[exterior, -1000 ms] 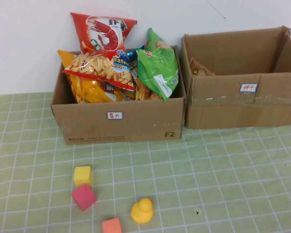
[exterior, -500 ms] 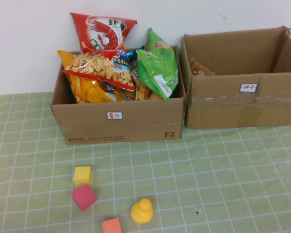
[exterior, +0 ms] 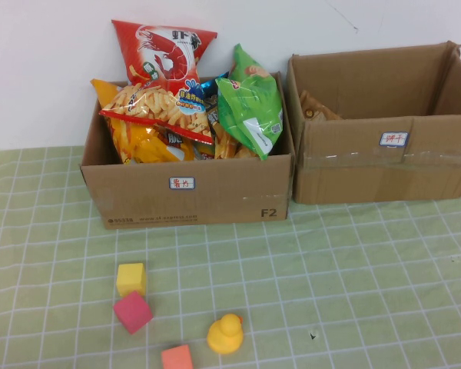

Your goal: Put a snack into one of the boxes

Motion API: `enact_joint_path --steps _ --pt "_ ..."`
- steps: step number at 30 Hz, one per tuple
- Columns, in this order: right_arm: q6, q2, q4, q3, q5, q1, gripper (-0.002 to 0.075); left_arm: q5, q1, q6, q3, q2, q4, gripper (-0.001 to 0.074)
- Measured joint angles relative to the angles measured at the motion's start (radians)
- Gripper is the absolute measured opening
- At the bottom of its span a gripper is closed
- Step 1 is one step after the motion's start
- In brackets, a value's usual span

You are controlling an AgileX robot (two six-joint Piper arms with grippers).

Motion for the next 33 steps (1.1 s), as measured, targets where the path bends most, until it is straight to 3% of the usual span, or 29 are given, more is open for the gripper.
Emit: enact_joint_path --steps 16,23,25,28,31,33 --pt "0.002 -0.016 0.0 0.014 -0.014 -0.002 -0.0002 0.0 0.0 0.0 0.0 0.0 0.001 -0.0002" --pt "0.002 -0.038 0.0 0.034 -0.027 -0.157 -0.0002 0.001 0.0 0.0 0.0 0.0 0.001 -0.0002" --pt "0.002 -0.066 -0.005 0.062 -0.079 -0.254 -0.0002 0.001 0.0 0.0 0.0 0.0 0.001 -0.0002" --pt "0.002 -0.091 -0.004 0.222 -0.391 -0.365 -0.0002 0.002 0.0 0.0 0.0 0.0 0.002 -0.0002" --pt "0.002 -0.091 0.0 0.334 -0.566 -0.376 -0.0002 0.002 0.0 0.0 0.0 0.0 0.002 -0.0002" --pt "0.002 -0.095 0.016 0.353 -0.557 -0.376 -0.0002 0.002 0.0 0.0 0.0 0.0 0.002 -0.0002"
